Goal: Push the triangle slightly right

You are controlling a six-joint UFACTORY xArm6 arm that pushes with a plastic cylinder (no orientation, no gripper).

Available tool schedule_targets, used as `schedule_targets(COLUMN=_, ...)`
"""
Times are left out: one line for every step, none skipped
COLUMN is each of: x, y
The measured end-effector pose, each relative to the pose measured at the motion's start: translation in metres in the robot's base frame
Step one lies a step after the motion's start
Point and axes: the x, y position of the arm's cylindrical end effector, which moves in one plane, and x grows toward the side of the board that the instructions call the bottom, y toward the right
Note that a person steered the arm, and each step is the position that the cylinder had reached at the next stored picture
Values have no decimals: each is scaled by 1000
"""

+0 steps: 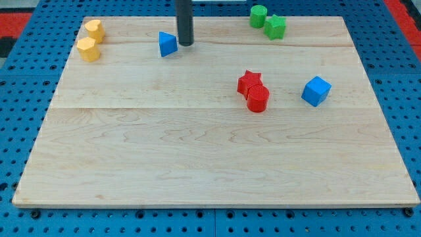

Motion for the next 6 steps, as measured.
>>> schedule_targets(x=-26, y=5)
schedule_targets(x=-45, y=-74)
schedule_targets(x=-6, y=-81)
schedule_targets(x=26, y=-15)
schedule_targets(x=5, y=6)
schedule_targets(x=-11, y=-21)
